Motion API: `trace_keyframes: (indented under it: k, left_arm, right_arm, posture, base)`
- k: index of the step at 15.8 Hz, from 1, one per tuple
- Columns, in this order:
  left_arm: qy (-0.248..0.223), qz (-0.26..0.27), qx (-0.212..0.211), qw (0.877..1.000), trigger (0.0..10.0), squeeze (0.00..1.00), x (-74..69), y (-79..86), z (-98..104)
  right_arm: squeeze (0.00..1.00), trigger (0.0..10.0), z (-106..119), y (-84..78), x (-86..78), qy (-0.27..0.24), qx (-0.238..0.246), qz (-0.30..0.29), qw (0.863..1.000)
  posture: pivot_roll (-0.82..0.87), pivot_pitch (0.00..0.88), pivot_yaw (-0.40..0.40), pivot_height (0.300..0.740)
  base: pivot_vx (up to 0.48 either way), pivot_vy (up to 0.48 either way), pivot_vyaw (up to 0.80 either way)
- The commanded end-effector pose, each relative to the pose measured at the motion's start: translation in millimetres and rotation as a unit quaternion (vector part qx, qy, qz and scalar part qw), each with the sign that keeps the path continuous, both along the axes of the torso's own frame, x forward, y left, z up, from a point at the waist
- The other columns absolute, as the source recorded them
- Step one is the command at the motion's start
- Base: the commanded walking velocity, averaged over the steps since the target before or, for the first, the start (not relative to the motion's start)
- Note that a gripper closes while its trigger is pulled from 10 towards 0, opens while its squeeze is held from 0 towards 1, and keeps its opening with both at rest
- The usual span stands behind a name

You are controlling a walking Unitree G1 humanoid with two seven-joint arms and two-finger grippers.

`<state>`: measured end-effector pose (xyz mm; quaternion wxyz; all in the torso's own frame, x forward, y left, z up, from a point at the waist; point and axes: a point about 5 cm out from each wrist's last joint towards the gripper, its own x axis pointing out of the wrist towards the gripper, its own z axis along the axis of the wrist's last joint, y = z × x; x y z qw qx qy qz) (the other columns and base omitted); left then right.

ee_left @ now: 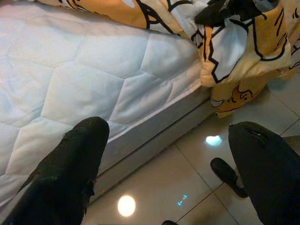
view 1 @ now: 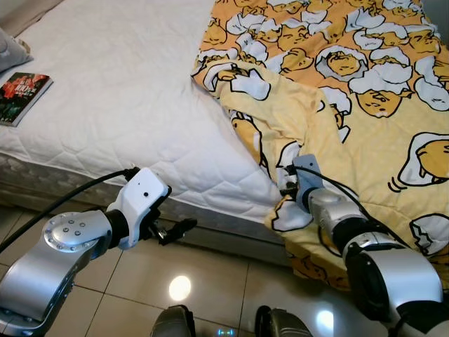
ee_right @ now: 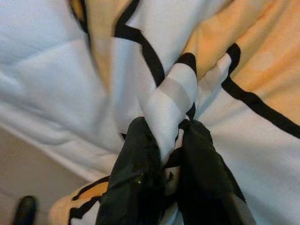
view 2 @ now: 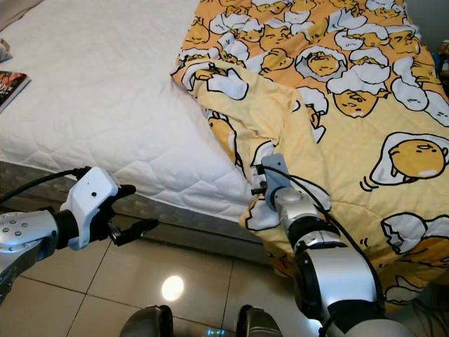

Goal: Clean up the room

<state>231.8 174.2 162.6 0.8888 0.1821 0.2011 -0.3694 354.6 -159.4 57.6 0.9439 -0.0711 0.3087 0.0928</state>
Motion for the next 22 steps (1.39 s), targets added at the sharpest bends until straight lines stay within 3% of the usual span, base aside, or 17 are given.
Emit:
trace_keyframes:
  k: [1, 3, 5, 7, 8, 11, 12, 13, 14, 15, 19, 22]
  left_arm:
    - [0.010, 0.004, 0.002, 1.000, 10.0, 0.00, -1.7, 3.4, -3]
    - [0.010, 0.005, 0.002, 1.000, 10.0, 0.00, -1.0, 3.8, -3]
    - [0.011, 0.005, 0.002, 1.000, 10.0, 0.00, -1.8, 4.4, -3]
    - [0.014, 0.000, 0.001, 1.000, 10.0, 0.00, -3.0, 3.3, -4]
    - [0.015, -0.004, 0.001, 1.000, 10.0, 0.00, -2.8, 2.8, -3]
    - [0.015, -0.010, 0.001, 1.000, 10.0, 0.00, -0.2, 1.4, -3]
    - [0.015, -0.012, 0.001, 1.000, 10.0, 0.00, 0.3, 1.0, -2]
    - [0.013, -0.012, 0.003, 1.000, 10.0, 0.00, 1.5, 1.3, -2]
    - [0.012, -0.011, 0.004, 1.000, 10.0, 0.00, 2.1, 1.8, -3]
    - [0.011, -0.009, 0.002, 1.000, 10.0, 0.00, 1.8, 2.3, -2]
    - [0.012, -0.001, 0.003, 1.000, 10.0, 0.00, -0.6, 5.0, -3]
    - [0.007, 0.008, 0.000, 1.000, 10.0, 0.00, 2.4, 6.6, -3]
  right_arm:
    - [0.00, 0.0, -3, 7.9, -3.5, 0.006, 0.040, 0.053, 0.998]
    - [0.00, 0.0, 0, 17.0, -8.8, 0.012, 0.108, 0.163, 0.981]
    - [0.00, 0.0, -1, 36.6, -27.4, 0.037, 0.180, 0.344, 0.921]
    - [0.00, 0.0, -13, 45.4, -76.9, 0.135, 0.229, 0.542, 0.797]
    - [0.00, 0.0, -14, 46.2, -87.8, 0.152, 0.247, 0.564, 0.773]
    - [0.00, 0.0, -21, 49.4, -91.6, 0.147, 0.250, 0.564, 0.774]
    - [0.00, 10.0, -21, 50.7, -90.8, 0.131, 0.236, 0.561, 0.783]
    - [0.00, 10.0, -18, 52.9, -91.3, 0.121, 0.240, 0.553, 0.788]
    - [0.67, 10.0, -16, 54.6, -92.0, 0.120, 0.245, 0.545, 0.793]
    - [1.00, 10.0, -14, 57.5, -90.7, 0.115, 0.249, 0.537, 0.798]
    - [1.00, 10.0, -10, 68.1, -88.4, 0.104, 0.262, 0.540, 0.793]
    - [1.00, 10.0, -8, 65.6, -86.3, 0.090, 0.240, 0.528, 0.810]
  posture:
    - [0.17, 0.181, 0.020, 0.740]
    - [0.17, 0.181, 0.020, 0.740]
    - [0.16, 0.178, 0.024, 0.740]
    - [0.16, 0.176, 0.033, 0.740]
    - [0.16, 0.176, 0.036, 0.740]
    - [0.16, 0.179, 0.051, 0.740]
    - [0.16, 0.174, 0.051, 0.740]
    - [0.16, 0.175, 0.048, 0.740]
    - [0.16, 0.177, 0.043, 0.740]
    - [0.16, 0.176, 0.041, 0.740]
    - [0.16, 0.169, 0.035, 0.740]
    - [0.16, 0.154, 0.033, 0.740]
  base:
    - [0.000, 0.000, 0.00]
    - [0.000, 0.000, 0.00]
    - [0.000, 0.000, 0.00]
    - [0.000, 0.000, 0.00]
    - [0.000, 0.000, 0.00]
    - [0.000, 0.000, 0.00]
    - [0.000, 0.000, 0.00]
    - [0.000, 0.000, 0.00]
    - [0.000, 0.000, 0.00]
    - [0.000, 0.000, 0.00]
    - [0.000, 0.000, 0.00]
    - [0.000, 0.000, 0.00]
